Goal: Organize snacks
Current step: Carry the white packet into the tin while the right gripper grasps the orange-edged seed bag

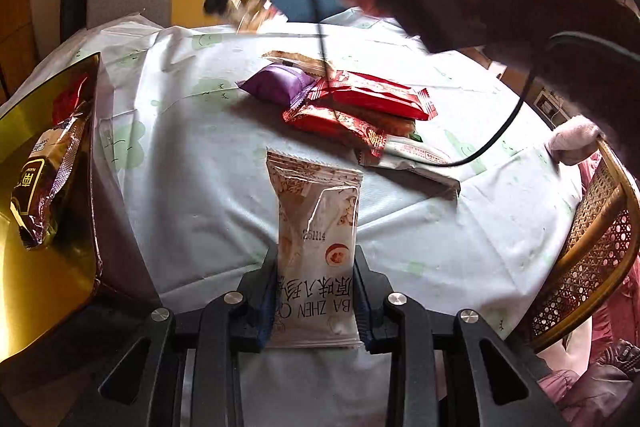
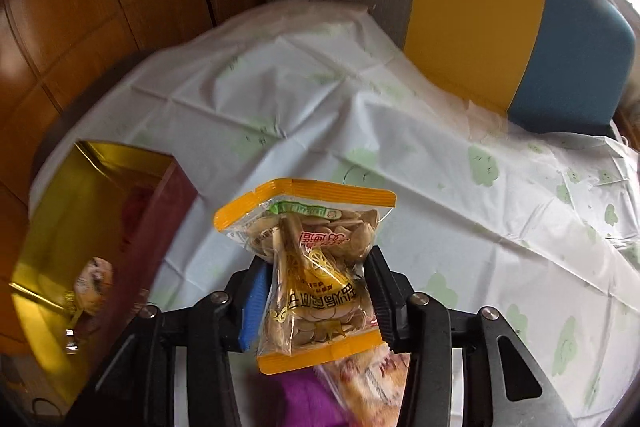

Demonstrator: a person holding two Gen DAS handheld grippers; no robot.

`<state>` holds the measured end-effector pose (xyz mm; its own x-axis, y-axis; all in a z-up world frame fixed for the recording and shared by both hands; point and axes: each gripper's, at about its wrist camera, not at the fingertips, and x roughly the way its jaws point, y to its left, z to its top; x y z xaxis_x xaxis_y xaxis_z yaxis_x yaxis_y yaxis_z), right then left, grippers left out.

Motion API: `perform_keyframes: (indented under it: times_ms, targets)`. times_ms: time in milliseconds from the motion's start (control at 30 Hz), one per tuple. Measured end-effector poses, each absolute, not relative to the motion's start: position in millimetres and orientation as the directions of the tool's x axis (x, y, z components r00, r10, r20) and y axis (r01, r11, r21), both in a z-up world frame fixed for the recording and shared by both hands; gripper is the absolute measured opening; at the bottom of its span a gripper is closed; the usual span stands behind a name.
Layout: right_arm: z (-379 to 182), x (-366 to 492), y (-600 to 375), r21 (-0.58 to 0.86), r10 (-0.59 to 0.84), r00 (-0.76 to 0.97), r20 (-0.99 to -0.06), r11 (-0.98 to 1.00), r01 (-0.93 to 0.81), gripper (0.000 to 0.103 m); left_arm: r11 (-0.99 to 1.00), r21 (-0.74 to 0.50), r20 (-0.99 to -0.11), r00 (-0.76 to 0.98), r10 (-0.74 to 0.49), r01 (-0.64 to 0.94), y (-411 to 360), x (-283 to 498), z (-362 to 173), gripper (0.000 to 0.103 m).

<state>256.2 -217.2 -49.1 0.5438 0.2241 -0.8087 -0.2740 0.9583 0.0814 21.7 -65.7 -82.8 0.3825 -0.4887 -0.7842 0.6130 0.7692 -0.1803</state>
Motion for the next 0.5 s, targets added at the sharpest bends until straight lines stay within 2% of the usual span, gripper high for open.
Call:
perform_keyframes:
  times_ms: [233, 500]
  targets:
    - [-30, 198, -251, 0.116, 0.226, 0.551, -0.803, 0.967, -0.227, 0.047, 0.776, -0.167, -0.787, 0.392, -0.476, 0.608, -69, 19, -81, 0.032]
    - [-64, 135, -276, 0.182, 0.256, 0.491, -0.833, 0.964, -0.195, 0.047, 0.774, -0.150, -0.758, 0.431, -0.490, 0.615, -67, 12, -58, 0.032]
